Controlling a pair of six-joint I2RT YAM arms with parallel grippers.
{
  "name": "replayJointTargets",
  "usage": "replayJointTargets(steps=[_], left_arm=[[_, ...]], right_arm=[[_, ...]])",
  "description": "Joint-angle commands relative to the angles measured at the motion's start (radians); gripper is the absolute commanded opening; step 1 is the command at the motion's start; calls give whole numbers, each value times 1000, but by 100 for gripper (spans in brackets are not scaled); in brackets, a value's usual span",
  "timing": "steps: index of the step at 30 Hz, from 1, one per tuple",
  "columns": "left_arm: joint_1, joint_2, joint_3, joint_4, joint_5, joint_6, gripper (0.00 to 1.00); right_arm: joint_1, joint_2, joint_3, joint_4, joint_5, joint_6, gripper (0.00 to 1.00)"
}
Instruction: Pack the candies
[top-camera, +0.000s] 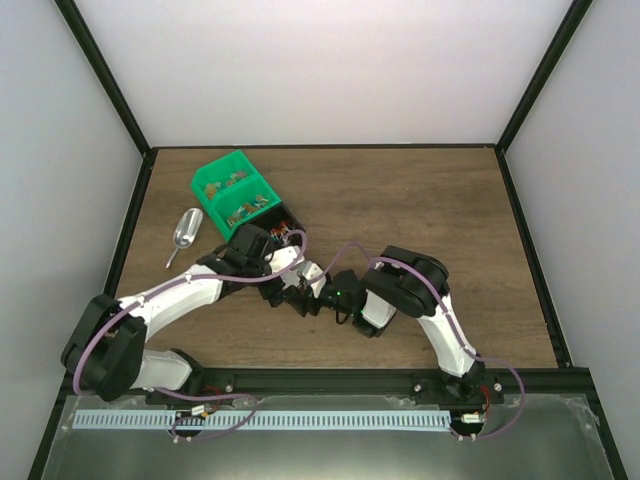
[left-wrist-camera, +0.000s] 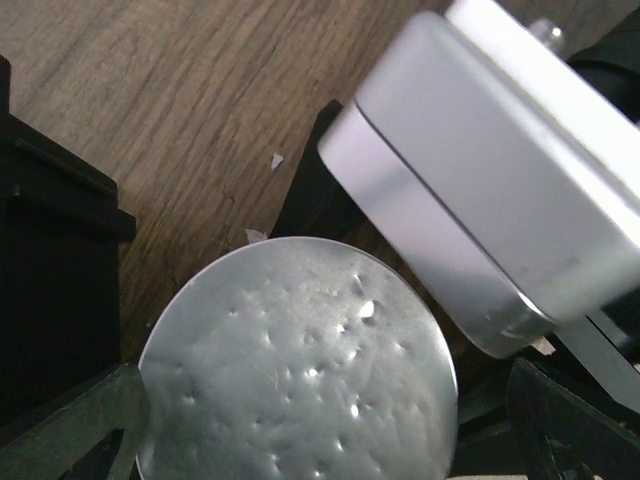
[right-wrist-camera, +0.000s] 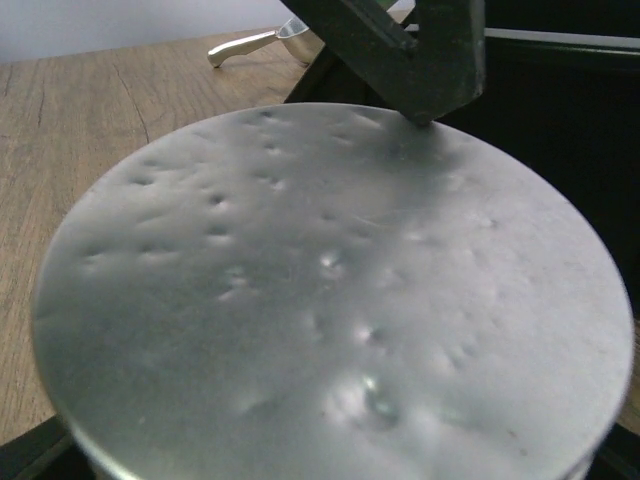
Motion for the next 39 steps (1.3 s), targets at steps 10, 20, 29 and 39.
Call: replayJointTargets(steps=[10,20,29,39], left_arm=[[-4,30,32,43,-112,-30,96],[-6,-1,25,24,-114,-16,100],[-5,34,39,14,-77,-36,100],[-4,61,55,10,-67,-37,97]], right_arm=[[-3,63,-26,-205,26,64,67],[-3,67,-25,-207,21,64,67],[-3,64,-25,-207,20,64,67],[-3,64,-26,-204,15,63,67]])
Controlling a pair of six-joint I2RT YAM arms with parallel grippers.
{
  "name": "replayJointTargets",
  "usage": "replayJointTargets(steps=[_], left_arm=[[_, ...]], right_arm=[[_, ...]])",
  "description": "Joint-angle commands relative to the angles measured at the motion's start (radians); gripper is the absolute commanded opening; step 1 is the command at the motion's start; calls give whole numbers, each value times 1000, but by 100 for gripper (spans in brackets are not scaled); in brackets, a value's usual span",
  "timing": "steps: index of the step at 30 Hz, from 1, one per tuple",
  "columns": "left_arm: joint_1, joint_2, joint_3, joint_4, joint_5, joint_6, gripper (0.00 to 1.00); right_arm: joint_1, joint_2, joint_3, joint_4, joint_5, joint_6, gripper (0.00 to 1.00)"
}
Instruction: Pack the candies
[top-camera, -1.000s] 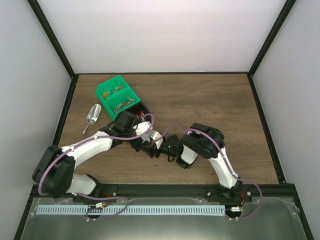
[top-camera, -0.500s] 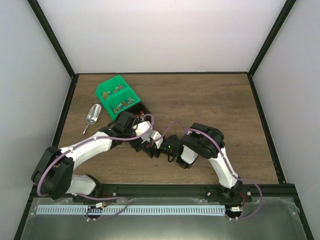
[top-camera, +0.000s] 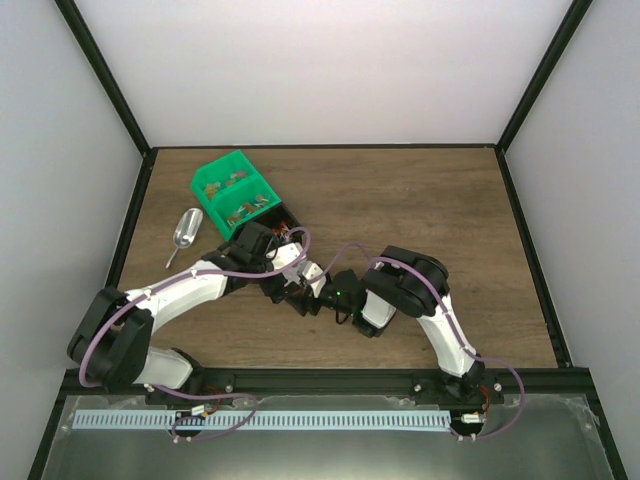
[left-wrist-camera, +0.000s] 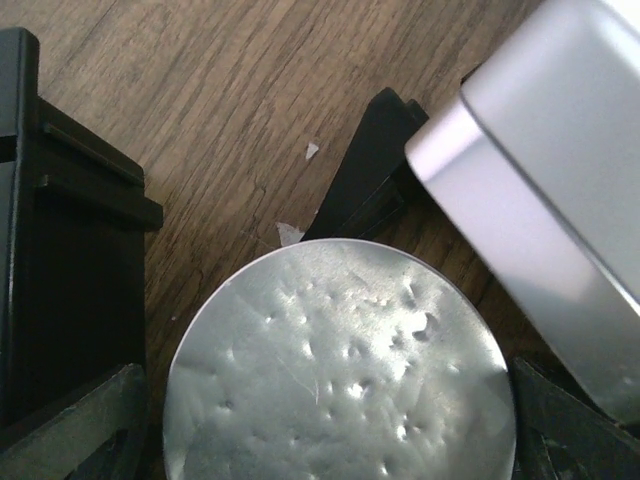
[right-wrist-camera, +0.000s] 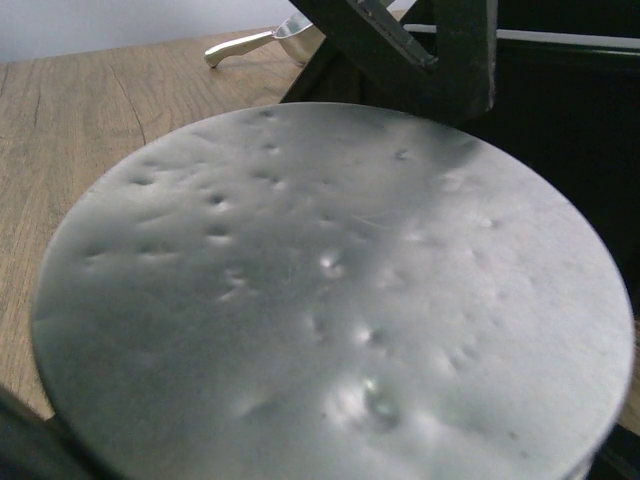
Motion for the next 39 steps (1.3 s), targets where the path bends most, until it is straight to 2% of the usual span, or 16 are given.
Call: replayJointTargets(steps=[1,7,10,17,21,24,28,31,36,39], left_arm=[[4,7,26,-3,5,-8,97],[7,3,26,-41,55,63,89],[10,6,22,-86,111,151,88],[22,71,53,-229,172,430,89],[48,96,78,-324,216,665,93],[62,136,135,-351,225,735,93],[80,151,216,-394,265,714,95],[85,69,194,-372,279,651,100],[89,-97,104,-300,239,459,100],[89,-138,60,-250,191,313,100]], right_arm=[[-3,64,-28,-202,7,62,66],[-3,57,-35,-194,-31,48,66],[-1,52,-46,-171,-67,40,66],[7,43,-79,-117,-180,24,66],[14,39,-90,-94,-218,17,66],[13,42,-91,-91,-227,19,66],[14,41,-84,-109,-183,26,66],[13,45,-76,-118,-153,37,66],[10,55,-58,-133,-106,55,67],[8,57,-50,-151,-57,59,67]])
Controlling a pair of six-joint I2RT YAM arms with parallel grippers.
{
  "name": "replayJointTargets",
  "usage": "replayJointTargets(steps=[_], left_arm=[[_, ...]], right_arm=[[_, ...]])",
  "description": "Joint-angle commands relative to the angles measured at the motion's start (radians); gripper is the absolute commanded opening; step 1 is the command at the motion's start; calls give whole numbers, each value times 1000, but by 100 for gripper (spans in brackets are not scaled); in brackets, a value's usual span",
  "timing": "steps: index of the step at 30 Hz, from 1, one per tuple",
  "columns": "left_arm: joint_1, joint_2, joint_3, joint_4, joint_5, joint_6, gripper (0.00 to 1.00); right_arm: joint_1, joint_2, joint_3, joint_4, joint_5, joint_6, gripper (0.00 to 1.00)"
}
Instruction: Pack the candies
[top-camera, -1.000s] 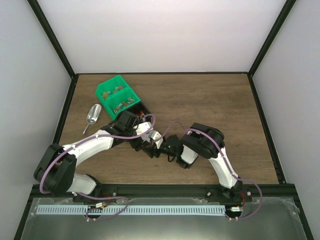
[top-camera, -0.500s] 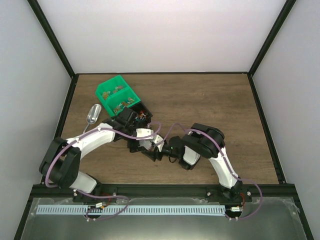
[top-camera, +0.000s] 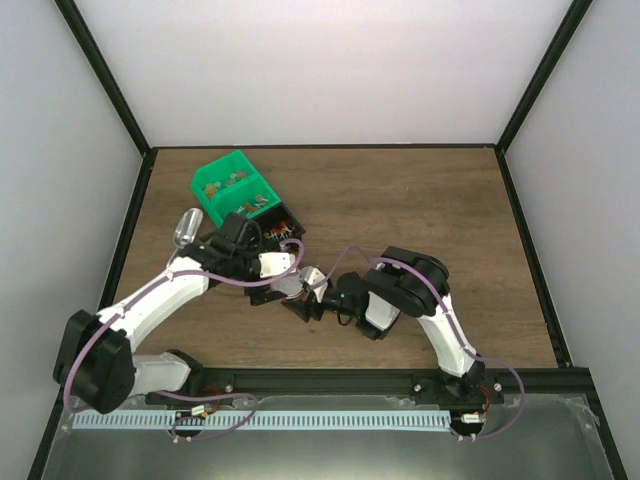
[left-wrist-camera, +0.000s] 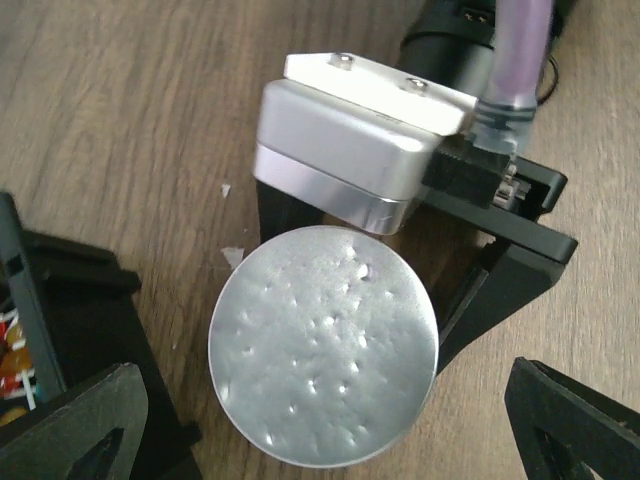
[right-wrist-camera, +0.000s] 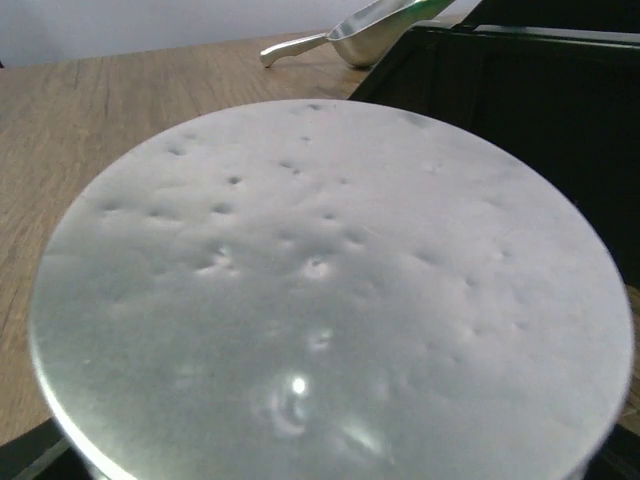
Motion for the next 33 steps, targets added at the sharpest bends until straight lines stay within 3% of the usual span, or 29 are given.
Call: replayJointTargets(steps=[1,4,23,33], left_arm=[[4,-52,-67,98,-57,-239,100],[2,-46,-97,145,-88,-350,100],[-64,100,-77,261,-153,-436,100],[-62,111,-77,198,-105,-311,82]], right_arm=[[6,59,-4,-207,66,78,67],[6,60,2,-223,90,82,68],[6,65,14,-247,89,77,69],[6,61,3,-233,37,64,68]])
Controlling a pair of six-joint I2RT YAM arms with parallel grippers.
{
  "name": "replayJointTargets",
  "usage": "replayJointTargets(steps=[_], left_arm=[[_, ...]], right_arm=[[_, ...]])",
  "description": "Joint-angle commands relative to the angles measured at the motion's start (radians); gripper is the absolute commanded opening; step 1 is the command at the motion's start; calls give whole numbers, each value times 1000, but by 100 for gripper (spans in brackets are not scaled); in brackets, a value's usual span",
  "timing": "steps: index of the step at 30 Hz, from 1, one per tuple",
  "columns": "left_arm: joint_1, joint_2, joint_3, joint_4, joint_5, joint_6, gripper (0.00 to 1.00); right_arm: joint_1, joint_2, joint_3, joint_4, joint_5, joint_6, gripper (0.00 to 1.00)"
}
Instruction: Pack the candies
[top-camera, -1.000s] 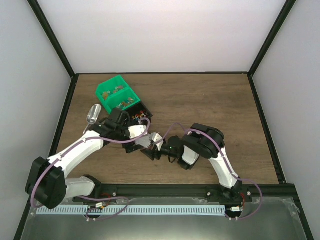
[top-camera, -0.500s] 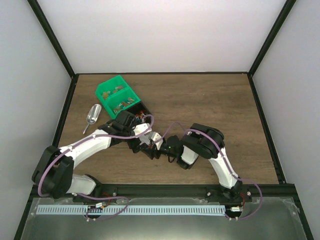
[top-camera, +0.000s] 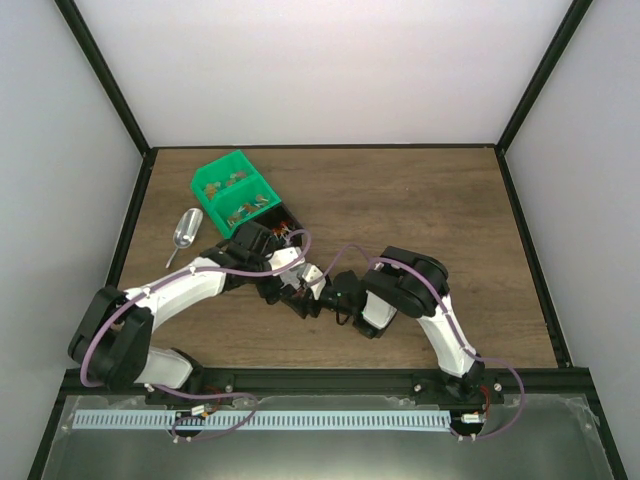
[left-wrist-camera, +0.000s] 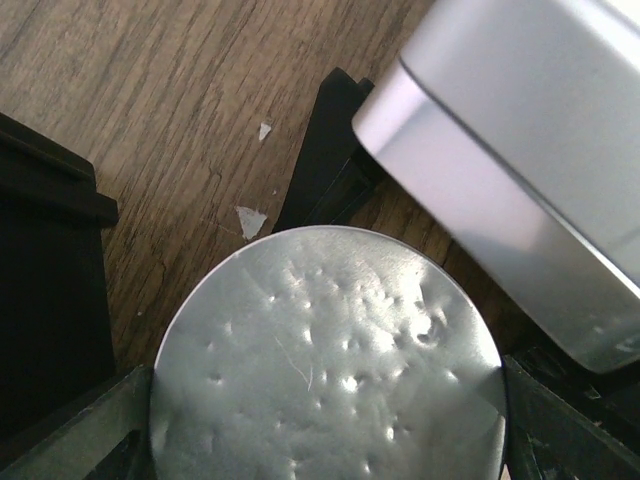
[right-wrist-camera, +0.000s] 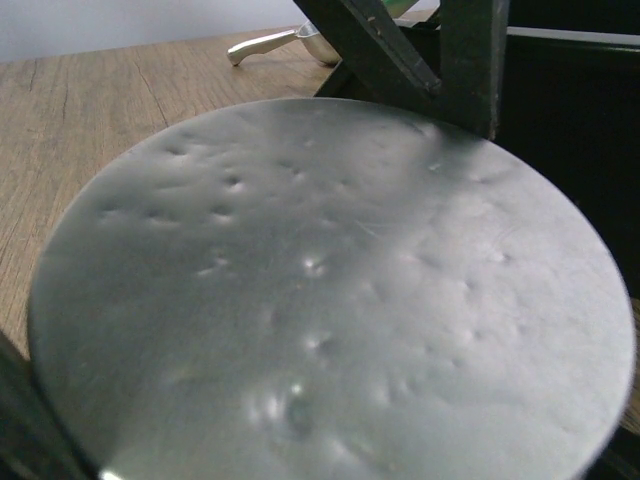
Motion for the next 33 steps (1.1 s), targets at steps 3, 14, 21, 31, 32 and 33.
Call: replayJointTargets(steps=[3,14,21,31,32,33], left_arm=[[-1,28,22,-86,83,176,80],[18,175,126,-349,233,589,74],[19,232,166,-383,125,765,71],[33,141,226,-336,117,564,100],[34,117,219,-319,116,516,100],[34,95,206,-293,112,463,100]], right_arm=[[3,56,-42,-172,-65,45,68],[4,36,-71,-141,-123,23,66],[3,39,-73,-138,-133,20,65],[-1,45,-59,-157,-70,47,65],[-2,46,-57,-159,-61,50,65],[-3,46,-54,-162,-50,53,64]])
